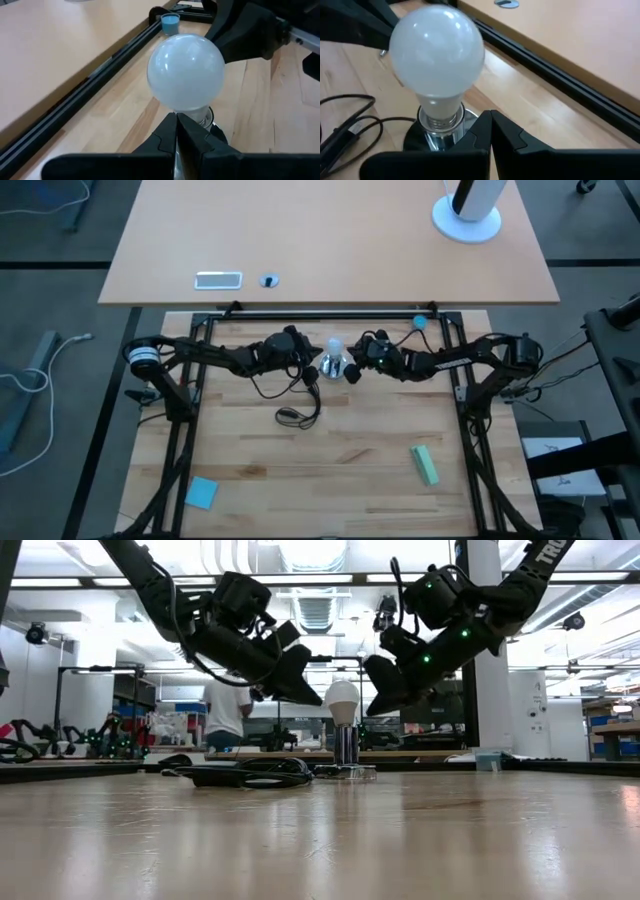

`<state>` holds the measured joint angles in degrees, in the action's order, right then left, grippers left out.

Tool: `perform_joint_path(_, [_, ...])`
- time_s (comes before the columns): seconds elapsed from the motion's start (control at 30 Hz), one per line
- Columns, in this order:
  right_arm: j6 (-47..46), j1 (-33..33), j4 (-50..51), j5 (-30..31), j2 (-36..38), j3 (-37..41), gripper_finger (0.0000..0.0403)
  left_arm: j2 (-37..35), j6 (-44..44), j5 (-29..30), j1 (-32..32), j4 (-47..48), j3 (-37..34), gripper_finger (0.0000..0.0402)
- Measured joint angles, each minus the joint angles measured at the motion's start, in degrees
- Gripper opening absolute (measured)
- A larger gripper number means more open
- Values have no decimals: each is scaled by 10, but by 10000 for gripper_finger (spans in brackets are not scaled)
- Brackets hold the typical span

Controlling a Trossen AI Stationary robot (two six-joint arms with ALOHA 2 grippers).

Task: Screw lightbulb
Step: Insert the lightbulb into the lamp

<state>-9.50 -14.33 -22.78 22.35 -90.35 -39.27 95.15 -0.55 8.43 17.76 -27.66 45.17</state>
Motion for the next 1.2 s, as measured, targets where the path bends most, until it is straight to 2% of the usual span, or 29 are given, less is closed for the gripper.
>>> perform_joint_path(0.13, [0, 0, -14, -10, 12, 0, 0, 0, 0, 0, -1, -11, 0, 1])
perform_joint_path(0.3, [-14, -17, -28, -85, 34, 0, 0, 0, 0, 0, -1, -20, 0, 3])
perform_joint_path(0.43, [-22, -30, -26, -118, 39, 1, 0, 1, 0, 0, -1, -22, 0, 2])
perform_joint_path(1.2, [-11, -5, 1, -140, 40, 2, 0, 2, 12, -1, -1, -12, -6, 1])
